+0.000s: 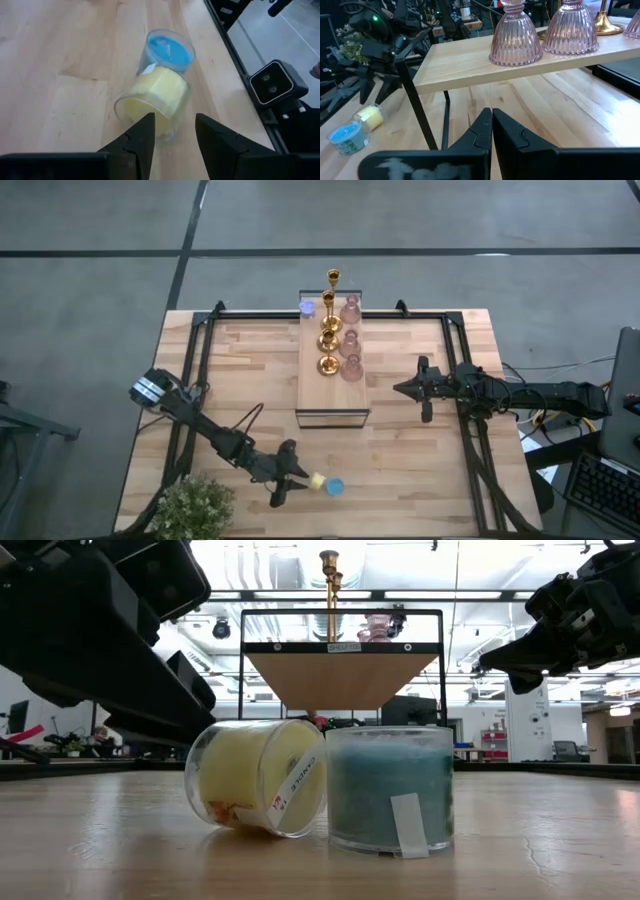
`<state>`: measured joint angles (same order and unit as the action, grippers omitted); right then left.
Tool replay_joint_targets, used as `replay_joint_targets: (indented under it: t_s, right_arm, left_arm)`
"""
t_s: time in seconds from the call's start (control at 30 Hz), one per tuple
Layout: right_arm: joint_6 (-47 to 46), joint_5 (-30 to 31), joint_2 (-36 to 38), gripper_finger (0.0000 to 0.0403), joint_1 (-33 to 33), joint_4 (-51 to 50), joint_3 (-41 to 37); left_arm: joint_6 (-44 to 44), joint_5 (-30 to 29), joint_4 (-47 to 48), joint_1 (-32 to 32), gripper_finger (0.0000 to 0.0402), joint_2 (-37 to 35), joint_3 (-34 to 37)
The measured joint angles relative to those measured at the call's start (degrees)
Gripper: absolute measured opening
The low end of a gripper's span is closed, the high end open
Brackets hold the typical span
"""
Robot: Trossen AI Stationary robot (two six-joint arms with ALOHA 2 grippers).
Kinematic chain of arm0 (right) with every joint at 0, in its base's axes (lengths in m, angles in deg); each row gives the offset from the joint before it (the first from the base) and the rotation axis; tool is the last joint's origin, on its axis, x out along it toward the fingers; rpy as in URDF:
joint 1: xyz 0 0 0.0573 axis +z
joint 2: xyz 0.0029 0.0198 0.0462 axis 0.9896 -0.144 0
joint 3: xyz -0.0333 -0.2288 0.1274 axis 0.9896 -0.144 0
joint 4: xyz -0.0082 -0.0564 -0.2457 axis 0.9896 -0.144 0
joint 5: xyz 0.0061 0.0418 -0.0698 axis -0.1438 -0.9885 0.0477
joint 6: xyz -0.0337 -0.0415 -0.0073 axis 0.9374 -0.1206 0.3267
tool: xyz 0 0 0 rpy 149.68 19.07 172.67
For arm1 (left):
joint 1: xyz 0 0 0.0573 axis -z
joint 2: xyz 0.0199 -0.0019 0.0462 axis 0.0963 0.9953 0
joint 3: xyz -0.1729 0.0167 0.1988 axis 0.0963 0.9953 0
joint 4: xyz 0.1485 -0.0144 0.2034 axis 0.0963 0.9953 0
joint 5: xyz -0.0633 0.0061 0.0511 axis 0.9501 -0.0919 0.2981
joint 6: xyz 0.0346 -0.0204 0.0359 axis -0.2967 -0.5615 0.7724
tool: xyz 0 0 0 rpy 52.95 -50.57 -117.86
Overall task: Pick & Place candle stick holders
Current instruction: Put the yellow scented candle on the shelf
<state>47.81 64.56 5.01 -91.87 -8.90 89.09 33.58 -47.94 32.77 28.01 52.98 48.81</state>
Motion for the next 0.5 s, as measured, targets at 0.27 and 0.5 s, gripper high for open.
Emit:
replay_joint_targets:
  t_s: [0.27, 0.5]
  right_arm:
    - [0.0, 0.0, 0.0, 0.0008, 0.0, 0.0, 0.0]
    - [0.0, 0.1, 0.0, 0.0008, 0.0, 0.0, 0.0]
  left_arm:
    - [-0.2, 0.2, -1.0, 0.0, 0.0133, 1.4, 0.0]
    - [1.2, 0.2, -1.4, 0.0, 0.0097, 1.4, 0.0]
